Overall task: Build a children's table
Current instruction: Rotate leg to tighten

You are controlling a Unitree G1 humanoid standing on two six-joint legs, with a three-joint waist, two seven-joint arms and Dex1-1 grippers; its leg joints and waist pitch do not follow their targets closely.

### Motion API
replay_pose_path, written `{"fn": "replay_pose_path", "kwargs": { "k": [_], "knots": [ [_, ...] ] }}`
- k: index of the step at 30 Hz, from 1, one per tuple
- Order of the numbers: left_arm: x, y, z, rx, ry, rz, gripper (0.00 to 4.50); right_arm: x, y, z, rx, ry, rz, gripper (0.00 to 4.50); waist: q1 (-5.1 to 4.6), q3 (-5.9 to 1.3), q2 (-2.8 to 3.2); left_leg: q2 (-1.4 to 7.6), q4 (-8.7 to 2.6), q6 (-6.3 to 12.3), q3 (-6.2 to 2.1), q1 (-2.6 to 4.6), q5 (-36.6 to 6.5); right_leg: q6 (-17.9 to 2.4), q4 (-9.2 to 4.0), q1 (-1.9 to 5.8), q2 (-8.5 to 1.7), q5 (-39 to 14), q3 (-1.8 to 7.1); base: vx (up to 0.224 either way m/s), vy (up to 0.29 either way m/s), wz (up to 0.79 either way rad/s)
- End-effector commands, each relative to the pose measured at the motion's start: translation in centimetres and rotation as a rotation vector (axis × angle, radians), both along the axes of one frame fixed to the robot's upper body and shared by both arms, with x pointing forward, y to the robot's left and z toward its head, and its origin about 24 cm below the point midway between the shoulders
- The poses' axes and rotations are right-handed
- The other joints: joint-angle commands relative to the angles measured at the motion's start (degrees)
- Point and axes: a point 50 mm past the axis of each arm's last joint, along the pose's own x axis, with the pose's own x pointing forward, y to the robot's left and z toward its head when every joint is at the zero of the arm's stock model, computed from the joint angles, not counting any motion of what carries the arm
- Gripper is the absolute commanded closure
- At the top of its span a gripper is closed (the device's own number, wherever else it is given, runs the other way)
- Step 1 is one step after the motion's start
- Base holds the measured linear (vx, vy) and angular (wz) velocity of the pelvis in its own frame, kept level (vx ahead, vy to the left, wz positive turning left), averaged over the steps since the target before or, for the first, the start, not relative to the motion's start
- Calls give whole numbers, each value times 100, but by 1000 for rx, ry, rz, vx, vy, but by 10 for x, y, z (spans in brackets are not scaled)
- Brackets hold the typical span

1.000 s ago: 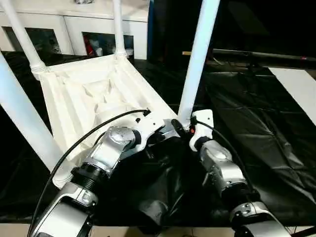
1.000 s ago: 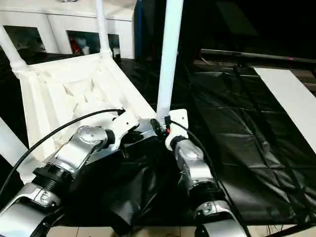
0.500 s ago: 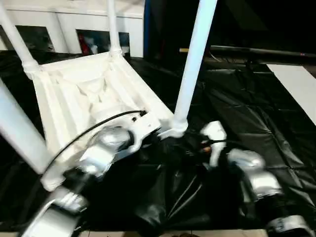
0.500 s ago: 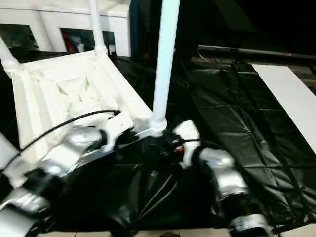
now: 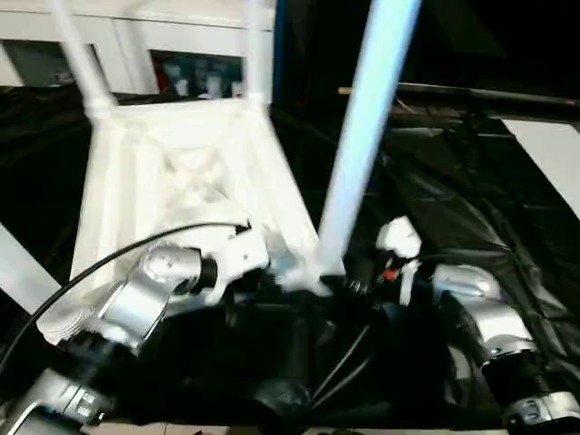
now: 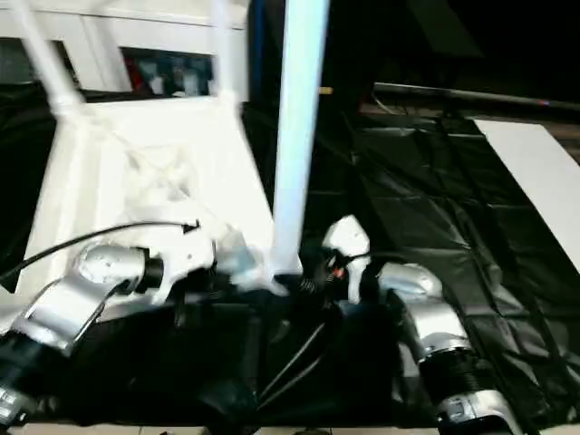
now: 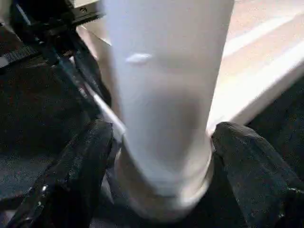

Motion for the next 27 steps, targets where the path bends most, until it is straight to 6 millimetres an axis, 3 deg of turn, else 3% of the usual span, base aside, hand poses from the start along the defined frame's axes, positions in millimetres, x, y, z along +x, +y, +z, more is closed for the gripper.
{"fn": "replay_pose_path", "kwargs": {
  "k": [1, 3, 5, 8, 14, 21, 25, 27],
  "knots": [
    [-12, -7, -14, 31, 75, -61, 450, 2, 1, 0, -21, -2, 7, 83, -14, -292, 33, 121, -341, 331, 46, 22, -829, -1482, -351, 267, -296, -426, 180, 0, 0, 0],
    [-11, -8, -14, 30, 74, -61, 450, 3, 2, 0, -20, 1, 7, 83, -6, -291, 33, 116, -342, 311, 43, 13, -820, -1460, -347, 277, -297, -434, 181, 0, 0, 0],
    [-11, -7, -13, 30, 73, -61, 450, 3, 3, 0, -16, 14, 17, 118, -2, -298, 27, 109, -338, 284, 37, 5, -782, -1416, -339, 292, -299, -429, 181, 0, 0, 0],
    [-11, -6, -13, 29, 72, -58, 450, 3, 3, -1, -22, 25, 30, 122, 1, -310, 28, 105, -326, 320, 37, 2, -672, -1432, -319, 302, -295, -237, 178, 0, 0, 0],
    [-12, -3, -14, 35, 81, -55, 450, 2, 2, -3, -24, 39, 32, 182, -1, -320, 22, 99, -311, 375, 39, 0, -572, -1474, -302, 316, -294, -126, 173, 0, 0, 0],
    [-11, -2, -15, 35, 87, -34, 450, 1, 3, -12, -26, 65, -18, 189, -5, -318, 17, 96, -307, 371, 38, 1, -563, -1476, -297, 317, -290, -144, 170, 0, 0, 0],
    [-5, -3, -17, 24, 82, 40, 450, 7, 5, -20, -30, 60, -161, 189, -39, -275, 21, 93, -350, 156, 24, -1, -942, -1338, -374, 292, -303, -931, 167, 0, 0, 0],
    [9, -6, -20, 18, 55, 188, 450, 15, 8, -28, -6, 73, -366, 190, -69, -263, 14, 97, -361, 61, 14, 2, -1140, -1210, -404, 270, -301, -1284, 173, 0, 0, 0]
  ]
}}
